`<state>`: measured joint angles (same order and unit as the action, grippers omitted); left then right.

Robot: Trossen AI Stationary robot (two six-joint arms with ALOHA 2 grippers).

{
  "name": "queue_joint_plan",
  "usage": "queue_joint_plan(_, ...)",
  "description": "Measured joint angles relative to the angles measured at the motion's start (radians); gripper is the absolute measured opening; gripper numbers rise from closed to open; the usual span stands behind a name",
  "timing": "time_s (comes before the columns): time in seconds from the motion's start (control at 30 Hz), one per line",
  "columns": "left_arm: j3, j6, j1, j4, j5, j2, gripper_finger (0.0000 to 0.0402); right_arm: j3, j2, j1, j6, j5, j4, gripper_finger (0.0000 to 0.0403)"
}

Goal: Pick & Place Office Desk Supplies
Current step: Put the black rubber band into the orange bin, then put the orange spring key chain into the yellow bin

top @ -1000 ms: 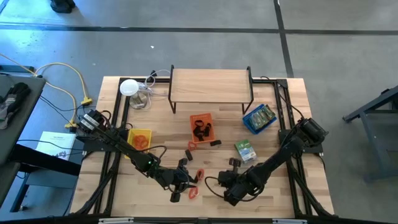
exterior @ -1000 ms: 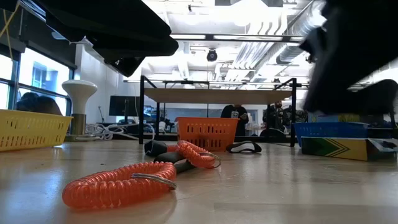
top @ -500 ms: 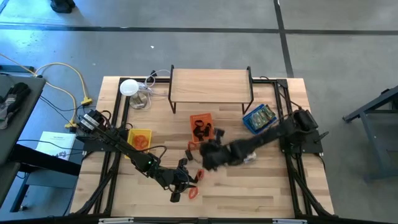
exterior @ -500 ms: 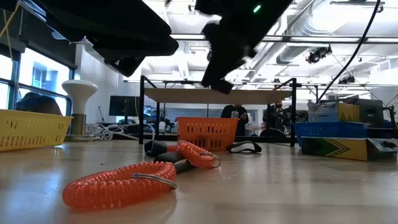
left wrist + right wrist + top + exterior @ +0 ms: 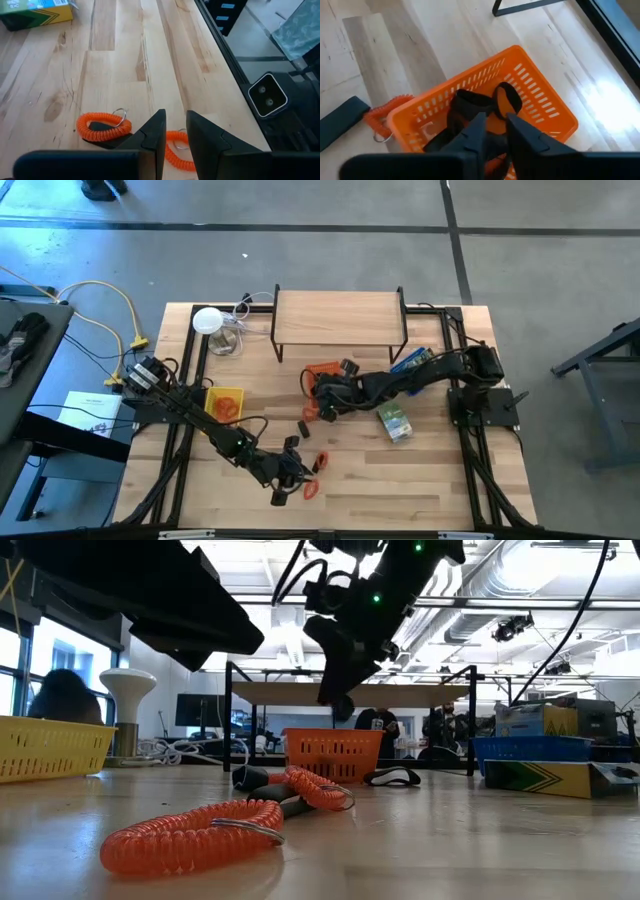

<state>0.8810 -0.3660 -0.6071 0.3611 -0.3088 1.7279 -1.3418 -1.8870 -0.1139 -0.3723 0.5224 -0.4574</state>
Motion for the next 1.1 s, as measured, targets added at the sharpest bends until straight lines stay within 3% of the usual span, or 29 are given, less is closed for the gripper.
queue_joint_plan(0.27, 0.000, 0.000, 0.000, -0.002, 0.001, 0.000, 0.0072, 0.000, 0.001, -0.018, 0.008, 0.001, 0.002, 0.0186)
queue_joint_plan(0.4, 0.000, 0.016, 0.000, -0.003, -0.001, 0.000, 0.0072, 0.000, 0.010, -0.031, -0.001, -0.003, -0.023, 0.0221)
queue_joint_plan(0.63, 0.000, 0.256, -0.005, -0.035, -0.002, 0.029, 0.0072, 0.000, 0.079, -0.122, -0.102, -0.015, -0.140, 0.0221)
queue_joint_plan(0.87, 0.000, 0.148, -0.012, -0.033, 0.054, 0.065, 0.0072, 0.000, 0.102, -0.273, -0.236, -0.032, -0.182, 0.0209)
queue_joint_plan(1.1, 0.050, 0.207, -0.076, -0.063, -0.075, 0.066, 0.0072, 0.000, 0.101, -0.394, -0.243, -0.029, -0.139, 0.0200)
